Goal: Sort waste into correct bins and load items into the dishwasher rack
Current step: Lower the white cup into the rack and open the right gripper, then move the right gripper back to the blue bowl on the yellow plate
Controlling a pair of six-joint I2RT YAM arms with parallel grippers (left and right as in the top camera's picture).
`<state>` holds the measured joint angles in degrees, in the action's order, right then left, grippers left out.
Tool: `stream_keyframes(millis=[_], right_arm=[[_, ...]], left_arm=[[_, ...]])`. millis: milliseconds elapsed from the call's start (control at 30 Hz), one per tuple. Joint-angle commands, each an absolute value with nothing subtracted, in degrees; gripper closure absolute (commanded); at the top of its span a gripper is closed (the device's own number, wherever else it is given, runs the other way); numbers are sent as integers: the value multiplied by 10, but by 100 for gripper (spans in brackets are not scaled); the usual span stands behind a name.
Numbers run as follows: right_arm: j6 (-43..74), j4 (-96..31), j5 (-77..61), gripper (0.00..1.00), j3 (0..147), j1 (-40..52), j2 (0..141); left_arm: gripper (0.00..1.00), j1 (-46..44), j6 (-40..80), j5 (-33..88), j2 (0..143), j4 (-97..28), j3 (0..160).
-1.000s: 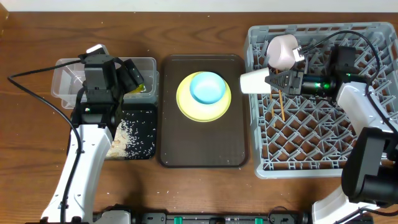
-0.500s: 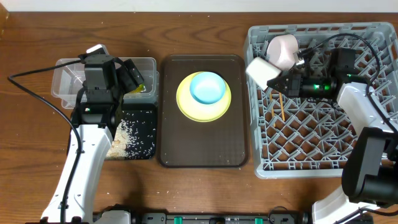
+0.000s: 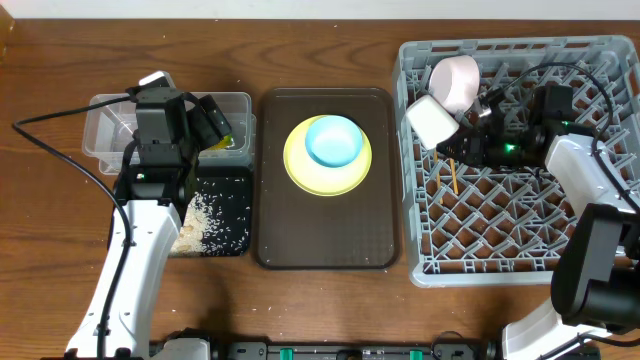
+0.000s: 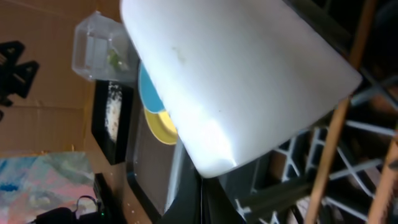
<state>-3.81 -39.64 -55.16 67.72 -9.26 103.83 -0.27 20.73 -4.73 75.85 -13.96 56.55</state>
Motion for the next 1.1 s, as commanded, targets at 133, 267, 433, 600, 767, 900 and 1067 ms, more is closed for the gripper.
stream_keyframes(millis=[133, 267, 433, 600, 767, 900, 1067], right_arm=[[-56, -423, -467, 93, 673, -95, 1044], [-56, -431, -455, 85, 673, -95, 1044], [-56, -441, -428, 81, 674, -95, 1044], [-56, -455, -390, 81, 682, -96, 1033], [-47, -462, -362, 81, 704, -96, 1000], [-27, -461, -340, 81, 725, -90, 964], [-21, -460, -269, 81, 743, -57, 915]], left_arm=[[5, -2, 202, -54, 756, -141, 576], [5, -2, 202, -54, 756, -141, 576], [5, -2, 202, -54, 756, -141, 576], [5, -2, 202, -54, 756, -141, 576], [5, -2, 202, -54, 756, -141, 576], [4, -2, 202, -54, 756, -141, 576], [5, -2, 202, -54, 756, -141, 576]])
